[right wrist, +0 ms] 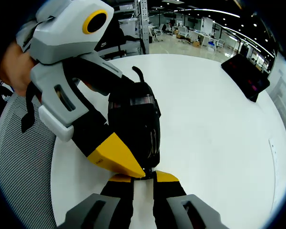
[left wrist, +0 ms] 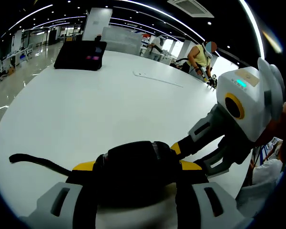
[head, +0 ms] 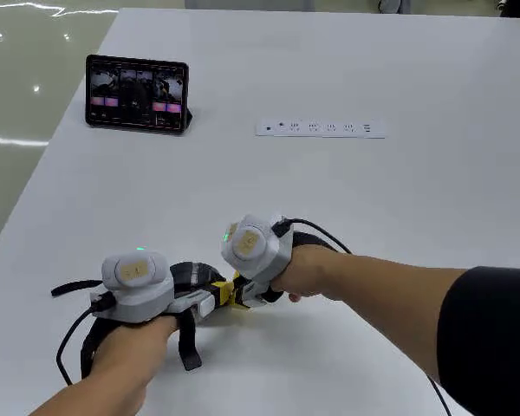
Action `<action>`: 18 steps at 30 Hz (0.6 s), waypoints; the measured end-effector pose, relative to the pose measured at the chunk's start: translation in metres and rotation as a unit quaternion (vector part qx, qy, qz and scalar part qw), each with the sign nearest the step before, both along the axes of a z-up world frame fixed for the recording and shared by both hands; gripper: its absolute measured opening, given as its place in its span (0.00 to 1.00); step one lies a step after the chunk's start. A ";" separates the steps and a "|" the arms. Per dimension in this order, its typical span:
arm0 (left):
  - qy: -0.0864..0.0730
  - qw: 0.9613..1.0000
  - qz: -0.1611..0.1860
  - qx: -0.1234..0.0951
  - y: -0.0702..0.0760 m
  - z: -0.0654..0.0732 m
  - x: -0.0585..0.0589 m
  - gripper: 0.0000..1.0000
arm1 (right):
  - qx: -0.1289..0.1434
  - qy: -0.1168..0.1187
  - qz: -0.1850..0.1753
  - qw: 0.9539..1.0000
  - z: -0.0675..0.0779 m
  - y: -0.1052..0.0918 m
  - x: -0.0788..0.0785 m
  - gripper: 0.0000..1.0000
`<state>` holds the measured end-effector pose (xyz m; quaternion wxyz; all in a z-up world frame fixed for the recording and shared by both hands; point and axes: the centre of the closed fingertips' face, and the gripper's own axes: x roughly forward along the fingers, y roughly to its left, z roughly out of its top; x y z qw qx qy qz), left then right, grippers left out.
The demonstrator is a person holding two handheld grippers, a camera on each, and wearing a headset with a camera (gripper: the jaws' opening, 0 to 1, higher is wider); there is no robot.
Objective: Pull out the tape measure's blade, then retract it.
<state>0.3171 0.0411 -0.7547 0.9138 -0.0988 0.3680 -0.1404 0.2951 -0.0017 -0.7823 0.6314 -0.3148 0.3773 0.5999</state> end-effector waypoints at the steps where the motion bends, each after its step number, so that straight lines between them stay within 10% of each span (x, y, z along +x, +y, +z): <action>1: 0.000 1.000 0.001 0.000 0.000 0.000 0.000 0.62 | -0.001 -0.003 0.000 1.000 0.000 0.000 0.000 0.12; 16: 0.007 1.000 0.006 0.001 0.000 0.001 0.001 0.64 | -0.001 -0.049 -0.004 0.999 0.008 -0.001 0.004 0.12; 18: -0.014 1.000 0.018 -0.013 0.002 0.008 0.005 0.63 | 0.006 -0.043 -0.013 0.999 0.012 -0.002 0.002 0.13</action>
